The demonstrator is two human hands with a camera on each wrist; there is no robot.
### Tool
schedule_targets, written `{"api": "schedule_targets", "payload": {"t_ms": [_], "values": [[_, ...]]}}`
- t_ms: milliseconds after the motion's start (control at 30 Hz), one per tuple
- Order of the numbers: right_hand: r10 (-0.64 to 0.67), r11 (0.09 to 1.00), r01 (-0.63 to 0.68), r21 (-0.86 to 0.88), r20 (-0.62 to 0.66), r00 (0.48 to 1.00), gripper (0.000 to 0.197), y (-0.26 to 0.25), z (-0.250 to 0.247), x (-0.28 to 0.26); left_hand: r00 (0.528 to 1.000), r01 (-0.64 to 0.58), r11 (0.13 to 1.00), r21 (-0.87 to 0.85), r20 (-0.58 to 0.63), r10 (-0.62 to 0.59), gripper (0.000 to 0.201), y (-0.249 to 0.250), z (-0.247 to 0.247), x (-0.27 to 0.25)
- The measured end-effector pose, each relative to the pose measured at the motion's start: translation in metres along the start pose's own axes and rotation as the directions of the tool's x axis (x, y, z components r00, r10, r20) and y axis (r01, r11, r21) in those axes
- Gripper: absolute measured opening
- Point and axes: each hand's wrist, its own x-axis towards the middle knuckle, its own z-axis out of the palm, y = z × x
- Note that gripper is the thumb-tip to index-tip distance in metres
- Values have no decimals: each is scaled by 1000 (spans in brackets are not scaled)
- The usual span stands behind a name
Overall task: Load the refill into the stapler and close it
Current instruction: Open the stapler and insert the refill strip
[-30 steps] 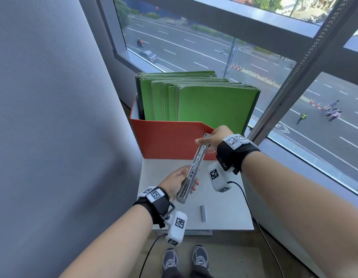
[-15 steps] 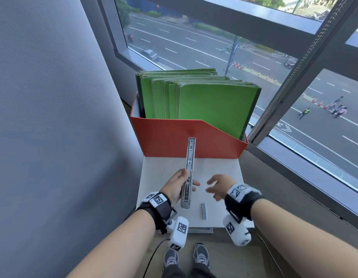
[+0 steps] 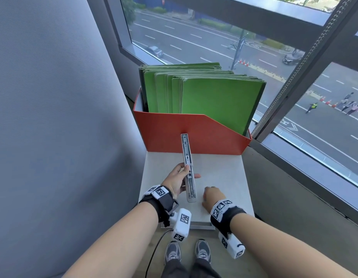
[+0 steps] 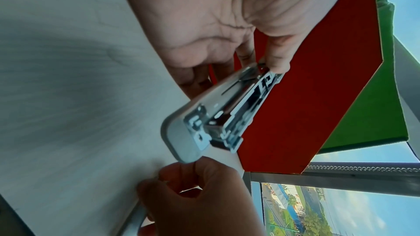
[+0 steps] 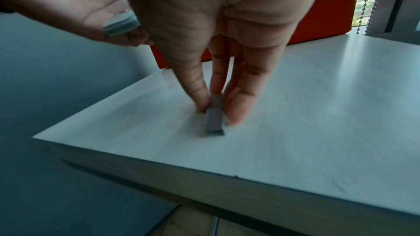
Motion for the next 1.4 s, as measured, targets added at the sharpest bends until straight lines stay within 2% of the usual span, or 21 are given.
{"api": "schedule_targets", "payload": {"t_ms": [100,233,300,367,433,500,633,767,900,1033,1233,1400], "values": [[31,998,-31,56,0,1000,28,1,-5,-1,1000,5,1000,-8,-7,-5,15,0,-2,0],[41,940,-11,342,-79,996,17,4,-34,-6,1000,7,1000,-11,-15,-7,16,-1,-3,0],[41,822,52,567,-151,988,10,1,-55,-11,1000,13,1000,-5,-11,-14,16,-1,-3,0],[11,647,135,750,-186,982,12,-7,-75,-19,1000,25,1000,-4,-14,-25,15,-2,-2,1],[-47,548,211,809,-223,974,15,-18,-92,-28,999,32,999,-7,-27,-32,16,-3,0,1],[-74,566,264,781,-270,960,13,-29,-97,-30,999,34,999,-8,-32,-34,18,-4,2,2],[-98,730,289,620,-324,941,3,-40,-91,-26,999,36,999,-21,-31,-36,16,-3,5,2],[-116,801,302,516,-361,925,5,-42,-90,-29,999,32,999,-23,-35,-32,14,-3,5,1],[-159,864,314,394,-379,912,16,-46,-91,-32,999,33,999,-25,-33,-33,17,-5,5,3],[-208,888,334,316,-372,905,20,-48,-89,-33,997,49,999,-19,-53,-49,21,-6,5,5],[-248,888,347,303,-320,914,3,-46,-86,-34,994,76,997,-24,-76,-78,19,-5,4,7],[-347,856,444,263,-344,873,12,-36,-70,-38,991,94,995,-23,-89,-96,20,-1,2,7]]}}
